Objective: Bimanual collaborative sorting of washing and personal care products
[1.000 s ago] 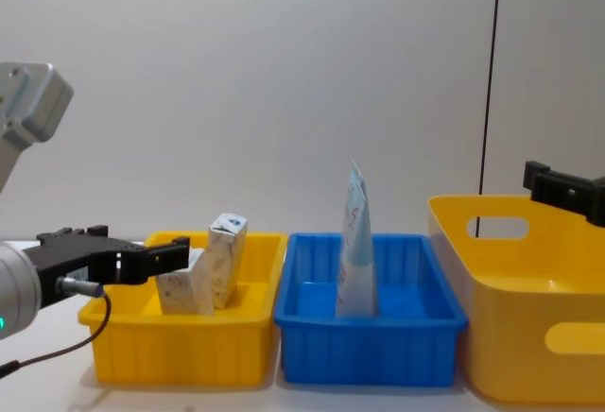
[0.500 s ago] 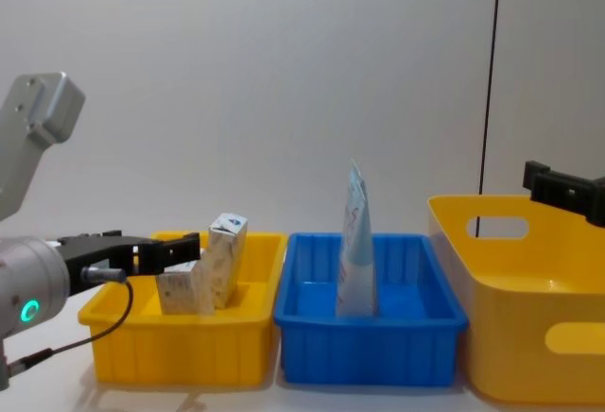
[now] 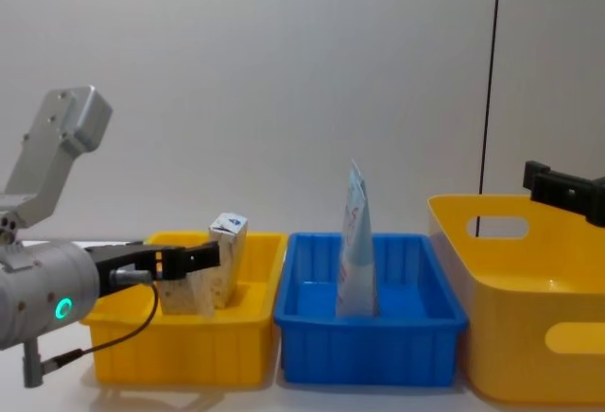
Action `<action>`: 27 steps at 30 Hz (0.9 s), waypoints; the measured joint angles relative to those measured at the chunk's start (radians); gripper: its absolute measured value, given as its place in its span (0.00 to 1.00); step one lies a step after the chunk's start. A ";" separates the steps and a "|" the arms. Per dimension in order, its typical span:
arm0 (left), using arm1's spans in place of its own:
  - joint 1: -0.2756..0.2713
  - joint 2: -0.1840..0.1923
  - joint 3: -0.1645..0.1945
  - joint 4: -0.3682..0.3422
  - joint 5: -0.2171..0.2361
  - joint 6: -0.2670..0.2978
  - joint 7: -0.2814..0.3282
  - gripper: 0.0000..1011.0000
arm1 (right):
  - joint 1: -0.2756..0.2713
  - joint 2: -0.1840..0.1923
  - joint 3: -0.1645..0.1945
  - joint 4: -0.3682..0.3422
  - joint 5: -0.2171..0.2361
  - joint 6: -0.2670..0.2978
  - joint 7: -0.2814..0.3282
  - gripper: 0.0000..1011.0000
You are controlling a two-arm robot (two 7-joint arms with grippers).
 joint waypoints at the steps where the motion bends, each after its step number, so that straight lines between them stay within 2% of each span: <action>1: -0.006 -0.004 0.001 0.008 0.001 0.002 -0.002 0.99 | 0.000 0.000 0.000 0.000 0.000 0.000 0.000 0.99; 17: -0.054 -0.035 0.016 0.075 0.027 0.016 -0.009 0.99 | 0.000 0.000 0.000 0.000 0.000 0.000 0.000 0.99; 27: -0.066 -0.046 0.017 0.097 0.044 0.020 -0.004 0.99 | 0.000 0.000 0.000 0.000 0.000 0.000 0.000 0.99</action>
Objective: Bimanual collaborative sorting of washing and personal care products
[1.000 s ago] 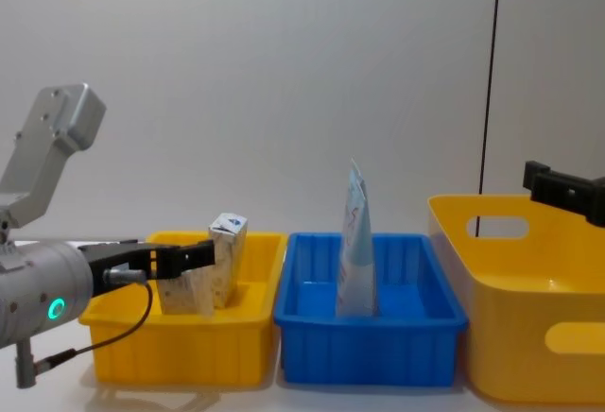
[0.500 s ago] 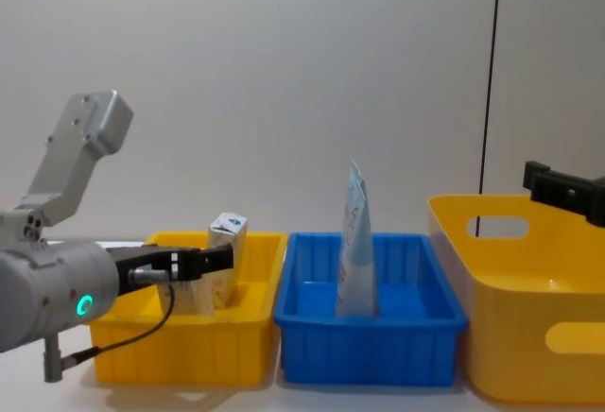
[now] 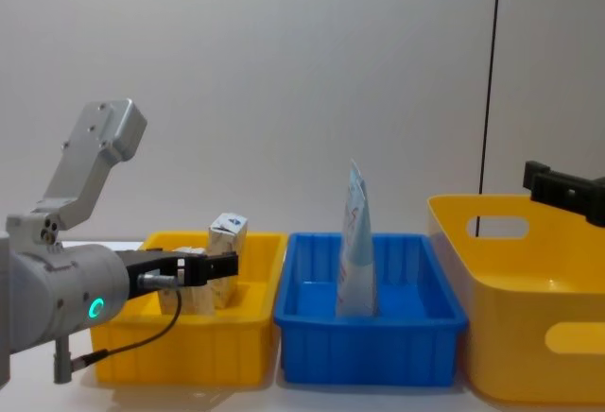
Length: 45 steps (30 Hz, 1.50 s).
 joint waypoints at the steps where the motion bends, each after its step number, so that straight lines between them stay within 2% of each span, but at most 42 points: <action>1: -0.001 -0.001 -0.001 0.002 0.003 0.000 0.002 0.99 | 0.000 0.000 0.000 0.000 0.000 0.000 0.000 0.99; 23: -0.005 -0.015 -0.019 0.020 0.034 -0.016 0.026 0.99 | 0.000 0.000 0.000 0.000 0.000 0.000 0.000 0.99; 45: -0.011 -0.025 -0.037 0.025 0.049 -0.005 0.026 0.99 | 0.000 0.000 0.000 0.000 0.000 0.000 0.000 0.99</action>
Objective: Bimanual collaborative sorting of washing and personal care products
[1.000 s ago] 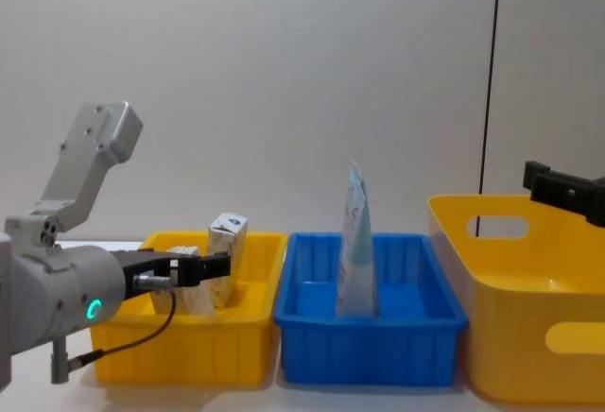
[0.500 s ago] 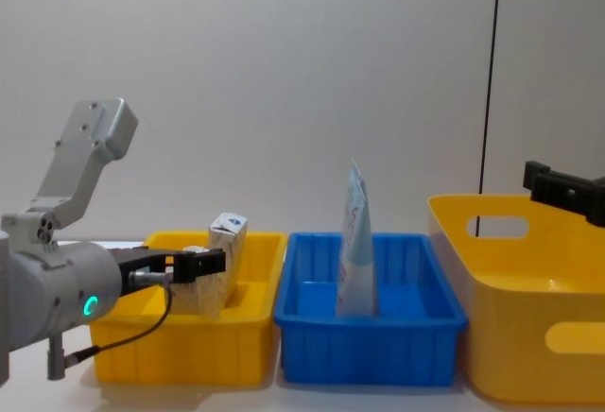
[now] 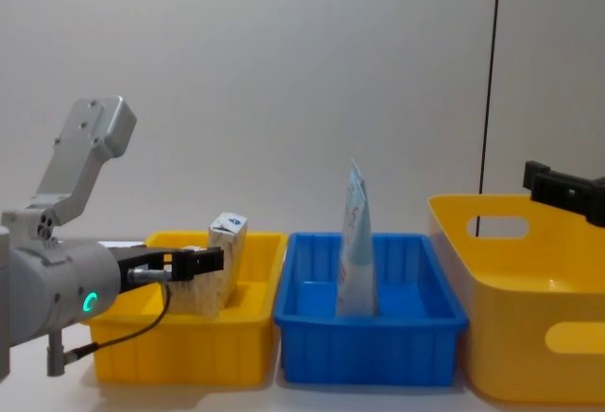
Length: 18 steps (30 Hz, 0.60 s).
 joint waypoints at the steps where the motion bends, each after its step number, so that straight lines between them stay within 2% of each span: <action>1: 0.000 0.000 0.000 0.001 0.001 0.001 0.000 0.99 | 0.000 0.000 0.000 0.000 0.000 0.000 0.000 0.99; 18: -0.014 -0.017 -0.006 0.039 0.012 0.001 -0.011 0.99 | 0.000 0.000 0.000 0.000 0.000 0.000 0.000 0.99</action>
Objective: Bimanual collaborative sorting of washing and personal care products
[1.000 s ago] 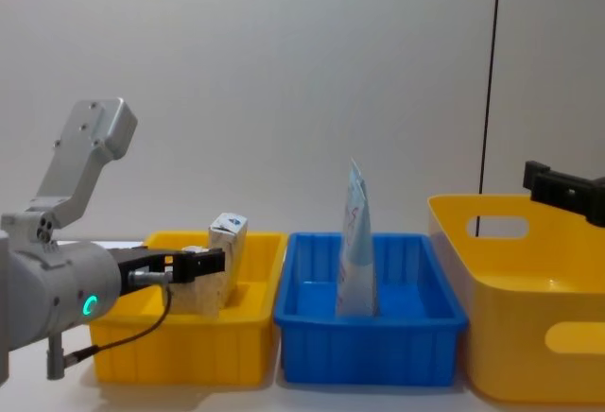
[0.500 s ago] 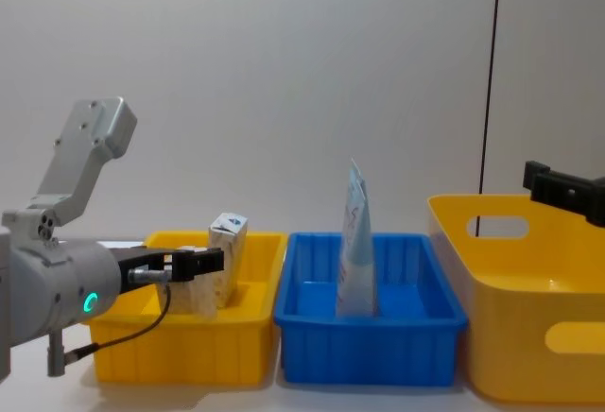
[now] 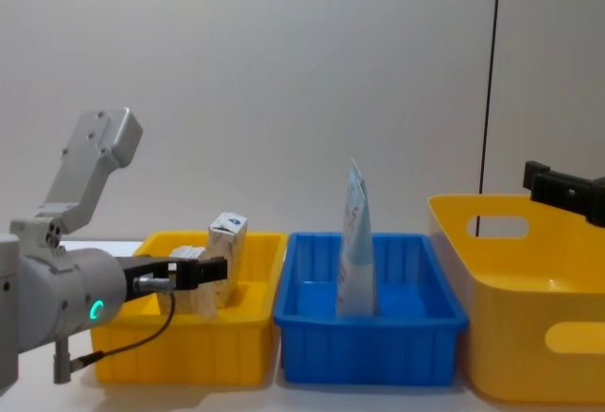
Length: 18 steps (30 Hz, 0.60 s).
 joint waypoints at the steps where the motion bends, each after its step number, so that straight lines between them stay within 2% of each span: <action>1: -0.002 -0.002 0.000 0.005 0.001 -0.001 -0.001 0.99 | 0.000 0.000 0.000 0.000 0.000 0.000 0.000 0.99; 18: -0.019 -0.022 -0.010 0.055 0.013 -0.018 -0.007 0.99 | 0.000 0.000 0.000 0.000 0.000 0.000 0.000 0.99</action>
